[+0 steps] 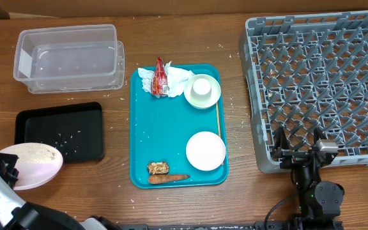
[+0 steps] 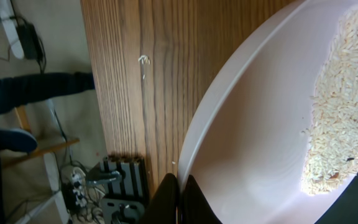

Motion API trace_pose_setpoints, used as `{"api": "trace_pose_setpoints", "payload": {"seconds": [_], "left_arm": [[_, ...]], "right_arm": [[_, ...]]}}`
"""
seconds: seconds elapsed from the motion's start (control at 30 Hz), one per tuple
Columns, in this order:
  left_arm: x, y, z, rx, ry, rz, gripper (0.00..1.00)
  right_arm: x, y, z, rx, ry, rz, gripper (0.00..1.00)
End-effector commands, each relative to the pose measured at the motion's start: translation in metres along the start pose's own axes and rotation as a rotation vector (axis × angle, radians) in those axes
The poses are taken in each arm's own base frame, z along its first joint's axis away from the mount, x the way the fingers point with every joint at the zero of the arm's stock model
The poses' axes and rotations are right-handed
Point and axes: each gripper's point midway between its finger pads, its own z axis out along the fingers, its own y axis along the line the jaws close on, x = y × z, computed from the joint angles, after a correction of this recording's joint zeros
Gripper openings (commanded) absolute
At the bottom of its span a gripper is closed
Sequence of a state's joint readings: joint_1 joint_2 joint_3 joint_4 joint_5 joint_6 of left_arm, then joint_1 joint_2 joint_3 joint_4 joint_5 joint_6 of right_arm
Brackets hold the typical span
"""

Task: Sort waste into correct bins and load items into the dishwasher
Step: 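Tilt the plate with the left gripper to pour rice onto black tray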

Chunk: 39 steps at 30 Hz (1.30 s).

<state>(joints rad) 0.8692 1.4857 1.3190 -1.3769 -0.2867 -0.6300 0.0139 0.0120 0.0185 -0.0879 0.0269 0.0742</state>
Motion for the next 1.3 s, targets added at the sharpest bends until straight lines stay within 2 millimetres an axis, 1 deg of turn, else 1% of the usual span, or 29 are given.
{"api": "trace_pose_setpoints", "payload": {"seconds": [0.0, 0.17, 0.33, 0.6, 0.7, 0.77, 0.87, 0.93, 1.07, 1.27], "left_arm": [[-0.006, -0.002, -0.009, -0.027, -0.083, 0.003, 0.04], [-0.006, -0.018, -0.016, -0.036, -0.154, 0.072, 0.04], [-0.008, -0.018, -0.02, -0.072, -0.2, 0.095, 0.04], [-0.009, -0.016, -0.021, -0.083, -0.21, 0.093, 0.04], [-0.008, -0.019, -0.022, -0.079, -0.216, 0.103, 0.04], [-0.008, -0.022, -0.025, -0.087, -0.235, 0.121, 0.04], [-0.006, -0.031, -0.034, -0.11, -0.301, 0.177, 0.04], [-0.007, -0.034, -0.038, -0.127, -0.336, 0.197, 0.04], [-0.009, -0.036, -0.047, -0.163, -0.401, 0.231, 0.04], [-0.011, -0.035, -0.05, -0.182, -0.427, 0.237, 0.04]], "right_arm": [[0.001, -0.002, 0.0, 0.009, -0.007, -0.003, 1.0], [0.001, -0.002, 0.0, 0.009, -0.007, -0.003, 1.0], [0.001, -0.002, 0.0, 0.009, -0.007, -0.004, 1.0], [0.001, -0.002, 0.0, 0.009, -0.007, -0.004, 1.0], [0.001, -0.002, 0.0, 0.009, -0.007, -0.003, 1.0], [0.001, -0.002, 0.0, 0.009, -0.007, -0.004, 1.0], [0.001, -0.002, 0.0, 0.009, -0.007, -0.003, 1.0], [0.001, -0.002, 0.0, 0.009, -0.007, -0.003, 1.0], [0.001, -0.002, 0.0, 0.009, -0.007, -0.003, 1.0], [0.001, -0.002, 0.0, 0.009, -0.007, -0.003, 1.0]]}}
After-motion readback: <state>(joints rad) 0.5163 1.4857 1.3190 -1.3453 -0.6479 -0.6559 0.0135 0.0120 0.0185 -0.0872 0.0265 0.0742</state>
